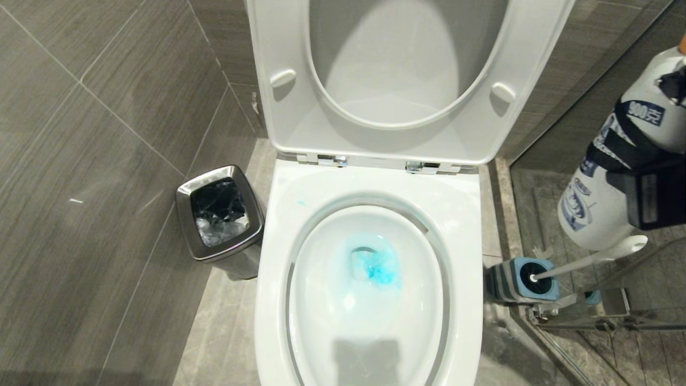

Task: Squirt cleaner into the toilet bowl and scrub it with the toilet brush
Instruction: Place the cleaning agent on the floor

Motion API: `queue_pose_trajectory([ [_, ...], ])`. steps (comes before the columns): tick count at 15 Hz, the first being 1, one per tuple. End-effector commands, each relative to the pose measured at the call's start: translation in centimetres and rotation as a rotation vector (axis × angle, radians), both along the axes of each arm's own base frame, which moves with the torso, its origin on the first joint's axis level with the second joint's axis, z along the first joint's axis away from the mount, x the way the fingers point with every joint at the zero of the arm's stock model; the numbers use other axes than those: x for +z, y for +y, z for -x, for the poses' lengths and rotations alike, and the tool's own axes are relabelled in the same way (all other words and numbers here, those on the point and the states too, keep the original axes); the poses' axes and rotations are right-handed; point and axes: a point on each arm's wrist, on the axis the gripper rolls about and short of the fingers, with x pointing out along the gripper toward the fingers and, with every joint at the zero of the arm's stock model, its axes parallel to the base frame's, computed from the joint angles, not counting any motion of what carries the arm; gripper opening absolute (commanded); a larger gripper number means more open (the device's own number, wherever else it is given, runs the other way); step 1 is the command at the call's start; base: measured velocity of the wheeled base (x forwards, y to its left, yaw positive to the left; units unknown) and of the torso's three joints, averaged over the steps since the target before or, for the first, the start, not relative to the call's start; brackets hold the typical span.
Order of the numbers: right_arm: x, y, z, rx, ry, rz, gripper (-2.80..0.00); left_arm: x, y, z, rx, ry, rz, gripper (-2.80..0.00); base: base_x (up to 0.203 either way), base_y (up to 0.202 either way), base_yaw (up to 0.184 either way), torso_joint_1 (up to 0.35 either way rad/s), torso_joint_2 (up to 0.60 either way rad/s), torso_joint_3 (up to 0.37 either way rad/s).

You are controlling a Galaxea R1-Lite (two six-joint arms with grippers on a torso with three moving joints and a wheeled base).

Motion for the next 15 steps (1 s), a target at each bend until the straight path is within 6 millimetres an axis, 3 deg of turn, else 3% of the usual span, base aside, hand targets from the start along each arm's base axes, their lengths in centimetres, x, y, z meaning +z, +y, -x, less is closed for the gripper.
queue_pose_trajectory([
  [1,-1.4,0.4,-5.6,0.030,0.016,-0.077,-2.80,0.0,0.0,0.0,-0.001,0.001,0.000,-2.80,0.000,0.000,0.000,0.000,0.00,0.000],
  [4,-2.5,-1.8,-9.4,0.221,-0.032,-0.227,-2.80,0.0,0.0,0.0,0.000,-0.001,0.000,-2.80,0.000,0.000,0.000,0.000,0.00,0.000],
  [6,-4.6,-3.3,-10.7,0.318,-0.010,-0.270,-2.80,0.0,0.0,0.0,0.000,-0.001,0.000,-2.80,0.000,0.000,0.000,0.000,0.00,0.000],
  [15,-11.1,-3.8,-12.0,0.334,0.110,-0.170,-2.80,0.0,0.0,0.0,0.001,-0.001,0.000,-2.80,0.000,0.000,0.000,0.000,0.00,0.000],
])
